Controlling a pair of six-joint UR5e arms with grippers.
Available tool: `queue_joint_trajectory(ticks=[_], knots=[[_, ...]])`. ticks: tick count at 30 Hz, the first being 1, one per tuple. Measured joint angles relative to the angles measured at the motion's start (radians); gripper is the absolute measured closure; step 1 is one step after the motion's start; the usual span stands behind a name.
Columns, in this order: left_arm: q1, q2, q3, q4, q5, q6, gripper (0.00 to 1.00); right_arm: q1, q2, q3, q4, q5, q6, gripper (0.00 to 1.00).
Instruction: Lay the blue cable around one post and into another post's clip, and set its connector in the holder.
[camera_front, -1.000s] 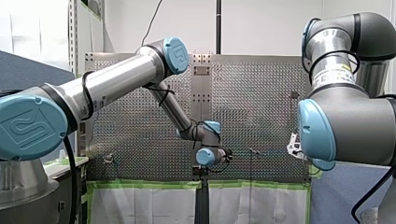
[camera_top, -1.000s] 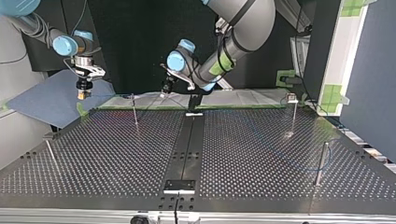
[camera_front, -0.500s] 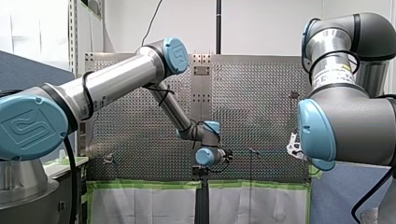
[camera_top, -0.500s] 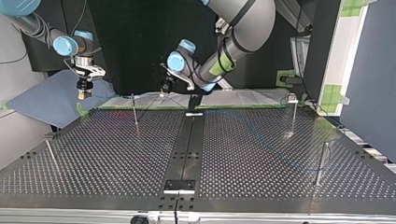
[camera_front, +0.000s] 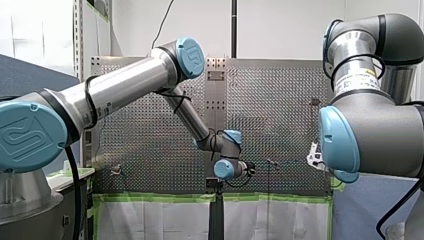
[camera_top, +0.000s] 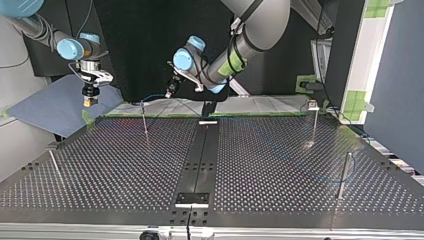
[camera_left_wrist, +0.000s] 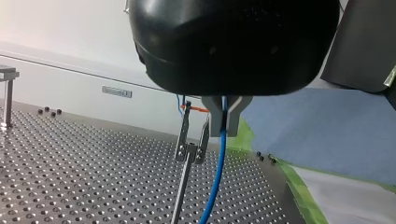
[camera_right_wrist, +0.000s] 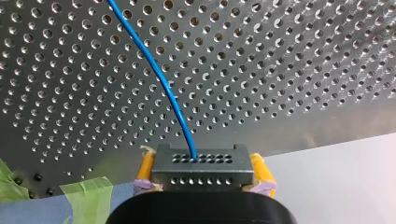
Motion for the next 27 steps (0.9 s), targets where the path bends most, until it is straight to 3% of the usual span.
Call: queue_joint_trajectory(ticks=[14,27], knots=[[-0.051,0.001,0.004,-0.015,-0.003,0.015,0.99,0.002,0.000,-0.001,0.000,-0.001,0.001,1.00],[-0.041,0.001,0.007,-0.013,-0.027,-0.003,0.99,0.003,0.000,-0.001,0.000,-0.001,-0.003,1.00]])
